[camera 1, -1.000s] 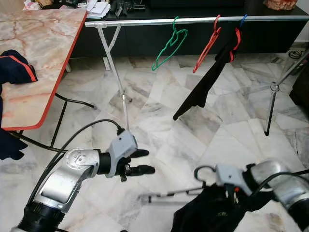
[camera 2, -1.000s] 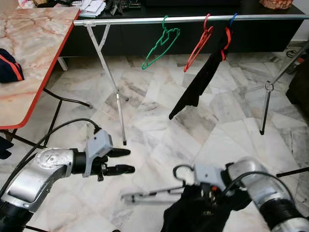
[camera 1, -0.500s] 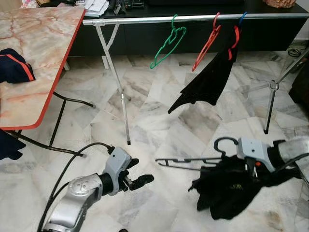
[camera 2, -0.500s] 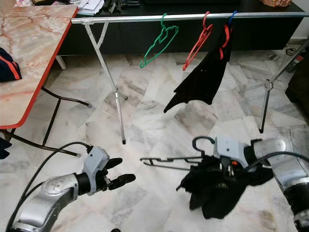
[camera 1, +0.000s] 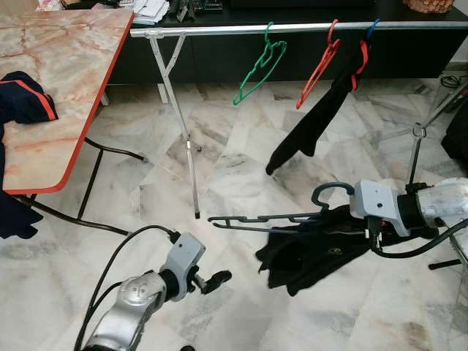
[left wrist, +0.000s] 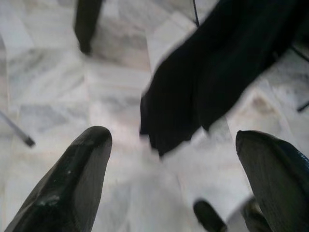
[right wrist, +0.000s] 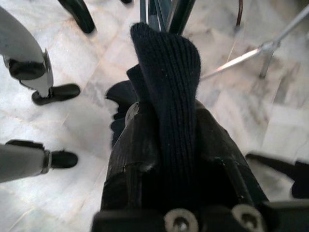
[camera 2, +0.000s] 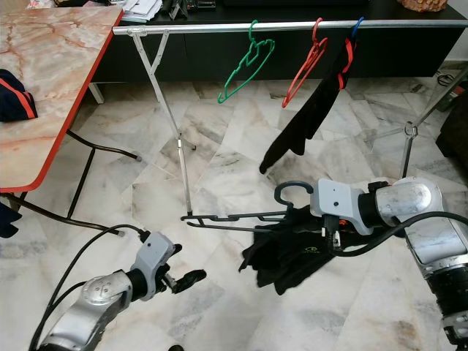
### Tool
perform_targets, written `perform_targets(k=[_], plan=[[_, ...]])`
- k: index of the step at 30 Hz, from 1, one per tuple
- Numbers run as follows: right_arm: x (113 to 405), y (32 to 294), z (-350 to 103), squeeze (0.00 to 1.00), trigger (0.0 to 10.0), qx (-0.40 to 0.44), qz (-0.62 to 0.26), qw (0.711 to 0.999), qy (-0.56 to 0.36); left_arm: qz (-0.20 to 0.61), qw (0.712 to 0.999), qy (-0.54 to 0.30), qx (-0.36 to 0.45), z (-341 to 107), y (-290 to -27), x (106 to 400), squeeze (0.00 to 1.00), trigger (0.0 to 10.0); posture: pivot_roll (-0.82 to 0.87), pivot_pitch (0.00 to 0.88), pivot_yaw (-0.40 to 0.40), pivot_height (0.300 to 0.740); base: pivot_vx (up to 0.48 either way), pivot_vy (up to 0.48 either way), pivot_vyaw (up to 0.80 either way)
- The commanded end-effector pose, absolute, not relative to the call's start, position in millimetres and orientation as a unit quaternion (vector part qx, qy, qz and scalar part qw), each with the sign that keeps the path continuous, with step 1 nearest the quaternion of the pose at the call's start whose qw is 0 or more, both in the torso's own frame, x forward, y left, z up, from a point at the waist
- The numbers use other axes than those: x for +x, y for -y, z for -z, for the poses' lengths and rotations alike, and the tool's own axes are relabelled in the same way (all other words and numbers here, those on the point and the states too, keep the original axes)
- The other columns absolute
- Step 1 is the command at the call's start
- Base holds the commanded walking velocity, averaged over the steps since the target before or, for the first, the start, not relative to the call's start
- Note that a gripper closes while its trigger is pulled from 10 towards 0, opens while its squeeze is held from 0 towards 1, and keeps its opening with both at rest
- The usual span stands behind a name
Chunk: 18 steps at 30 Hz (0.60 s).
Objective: Hang hanger
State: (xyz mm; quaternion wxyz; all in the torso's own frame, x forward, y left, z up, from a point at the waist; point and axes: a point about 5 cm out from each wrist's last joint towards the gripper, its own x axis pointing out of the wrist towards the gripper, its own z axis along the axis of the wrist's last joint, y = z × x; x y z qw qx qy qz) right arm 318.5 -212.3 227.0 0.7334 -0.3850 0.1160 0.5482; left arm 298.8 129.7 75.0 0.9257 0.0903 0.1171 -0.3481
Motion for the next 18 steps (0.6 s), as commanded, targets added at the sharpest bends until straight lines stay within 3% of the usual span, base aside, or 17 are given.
perform_targets(k=[1,10,18], plan=[[315.4,211.6,-242.1,0.00,0.0,-0.392,-0.547,0.734,-0.090,0.340,0.928,-0.119,0.097,-69.5,-130.2,298.0,0.00,10.0,-0.09,0.230,-0.029,0.740,0.000,0.000,0.00],[310.8,186.7,-251.7,0.00,0.0,-0.363,-0.570,0.736,-0.041,0.340,0.929,-0.103,0.099,-66.9,-118.3,302.8,0.00,10.0,-0.10,0.227,-0.047,0.740,0.000,0.000,0.00],[310.3,172.4,-246.5,0.00,0.0,-0.356,-0.585,0.727,-0.039,0.381,0.911,-0.118,0.106,-59.1,-118.3,293.8,0.00,10.0,-0.09,0.242,-0.057,0.740,0.000,0.000,0.00]])
